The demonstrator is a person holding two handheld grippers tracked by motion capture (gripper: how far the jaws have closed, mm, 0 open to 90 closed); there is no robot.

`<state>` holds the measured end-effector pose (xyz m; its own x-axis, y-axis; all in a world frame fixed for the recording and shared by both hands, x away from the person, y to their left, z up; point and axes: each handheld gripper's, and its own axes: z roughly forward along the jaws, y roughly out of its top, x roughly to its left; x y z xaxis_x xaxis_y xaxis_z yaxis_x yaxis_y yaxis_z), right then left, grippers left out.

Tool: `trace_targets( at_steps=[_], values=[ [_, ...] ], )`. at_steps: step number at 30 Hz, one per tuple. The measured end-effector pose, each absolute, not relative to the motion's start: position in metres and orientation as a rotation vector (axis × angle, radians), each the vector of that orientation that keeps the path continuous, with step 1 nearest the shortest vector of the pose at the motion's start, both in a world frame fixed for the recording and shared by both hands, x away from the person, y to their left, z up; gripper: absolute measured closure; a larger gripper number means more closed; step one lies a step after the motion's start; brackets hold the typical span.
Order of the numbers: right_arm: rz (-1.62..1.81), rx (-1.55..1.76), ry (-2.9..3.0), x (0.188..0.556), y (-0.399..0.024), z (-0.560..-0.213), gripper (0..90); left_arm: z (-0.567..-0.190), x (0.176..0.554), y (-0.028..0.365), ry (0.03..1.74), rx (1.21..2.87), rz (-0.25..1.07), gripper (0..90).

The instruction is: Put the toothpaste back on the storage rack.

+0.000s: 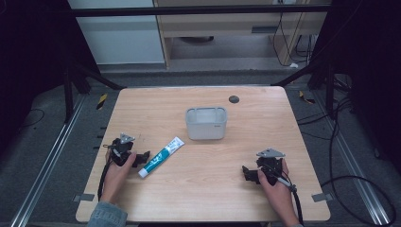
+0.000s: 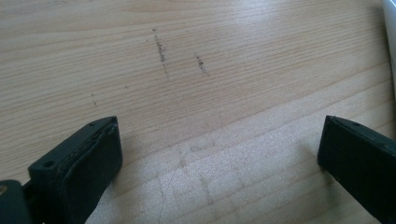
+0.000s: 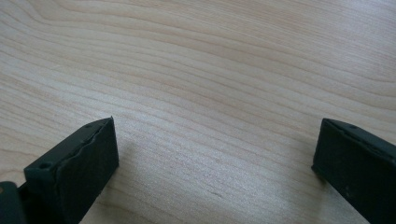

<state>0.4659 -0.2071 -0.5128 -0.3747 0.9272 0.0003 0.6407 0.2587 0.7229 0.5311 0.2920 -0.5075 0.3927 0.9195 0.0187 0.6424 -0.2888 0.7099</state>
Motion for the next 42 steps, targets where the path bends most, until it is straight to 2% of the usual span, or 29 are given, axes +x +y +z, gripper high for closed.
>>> trace_targets(
  at_steps=[7, 15, 17, 22, 30, 42],
  values=[
    [0.902, 1.422, 2.109, 0.466, -0.207, -0.513, 0.3, -0.506, 0.529, 0.294, 1.316, 2.044, 0.581, 1.3],
    [0.901, 1.417, 2.112, 0.465, -0.207, -0.513, 0.3, -0.491, 0.517, 0.290, 1.285, 2.031, 0.672, 3.3],
    [0.902, 1.415, 2.114, 0.465, -0.207, -0.513, 0.3, -0.479, 0.511, 0.288, 1.248, 2.032, 0.652, 7.6],
    [0.903, 1.414, 2.114, 0.465, -0.207, -0.513, 0.4, -0.465, 0.504, 0.282, 1.184, 2.072, 0.688, 7.0],
    [0.905, 1.415, 2.115, 0.465, -0.207, -0.513, 0.4, -0.447, 0.489, 0.276, 1.148, 2.066, 0.657, 6.7],
    [0.904, 1.414, 2.116, 0.465, -0.207, -0.513, 0.3, -0.442, 0.483, 0.263, 1.108, 2.097, 0.646, 4.2]
  ],
)
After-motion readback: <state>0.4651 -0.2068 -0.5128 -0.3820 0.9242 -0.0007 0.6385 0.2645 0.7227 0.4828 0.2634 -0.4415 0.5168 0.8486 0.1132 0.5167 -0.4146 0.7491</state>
